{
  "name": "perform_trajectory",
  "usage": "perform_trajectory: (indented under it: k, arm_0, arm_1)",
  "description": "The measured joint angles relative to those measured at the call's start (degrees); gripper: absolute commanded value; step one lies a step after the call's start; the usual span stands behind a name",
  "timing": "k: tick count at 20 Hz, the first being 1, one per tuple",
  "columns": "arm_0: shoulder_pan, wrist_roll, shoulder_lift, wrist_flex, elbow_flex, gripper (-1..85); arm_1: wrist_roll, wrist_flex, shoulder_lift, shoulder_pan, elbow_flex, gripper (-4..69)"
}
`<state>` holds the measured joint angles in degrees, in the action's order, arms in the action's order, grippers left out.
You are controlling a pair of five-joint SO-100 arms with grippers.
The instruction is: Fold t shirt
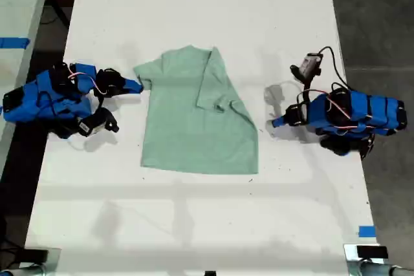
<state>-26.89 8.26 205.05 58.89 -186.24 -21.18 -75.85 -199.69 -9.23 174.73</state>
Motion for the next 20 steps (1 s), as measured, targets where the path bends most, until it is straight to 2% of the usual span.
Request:
perform_trajectory:
  k: [2, 4, 5, 6, 7, 10, 12, 15, 20]
  arm_0:
    - [1.8, -2.5, -2.9, 0.0, 1.3, -0.4]
    - [2.5, -14.7, -20.8, 0.2, 12.8, -0.4]
    - [2.1, -16.9, -30.9, 1.2, 20.1, -0.4]
    - [0.1, -14.5, -41.2, 4.0, 28.4, -0.4]
    - [-3.1, -8.7, -51.2, 7.0, 36.7, 2.3]
    - [-14.2, 8.4, -68.4, 10.5, 53.3, 12.5]
    - [-19.7, 14.5, -77.3, 11.8, 58.3, 17.7]
    - [-23.0, 19.2, -91.0, 9.9, 60.1, 22.2]
    - [-24.3, 20.2, -103.3, 4.0, 60.2, 22.2]
  arm_1:
    - [0.0, 0.0, 0.0, 0.0, 0.0, -1.2]
    - [0.0, 0.0, 0.0, 0.0, 0.0, -1.2]
    - [0.0, 0.0, 0.0, 0.0, 0.0, -1.2]
    - [0.0, 0.0, 0.0, 0.0, 0.0, -1.2]
    - [0.0, 0.0, 0.0, 0.0, 0.0, -1.2]
    - [0.0, 0.0, 0.0, 0.0, 0.0, -1.2]
    - [0.0, 0.0, 0.0, 0.0, 0.0, -1.2]
    - [0.0, 0.0, 0.0, 0.0, 0.0, -1.2]
    - [0.0, 0.0, 0.0, 0.0, 0.0, -1.2]
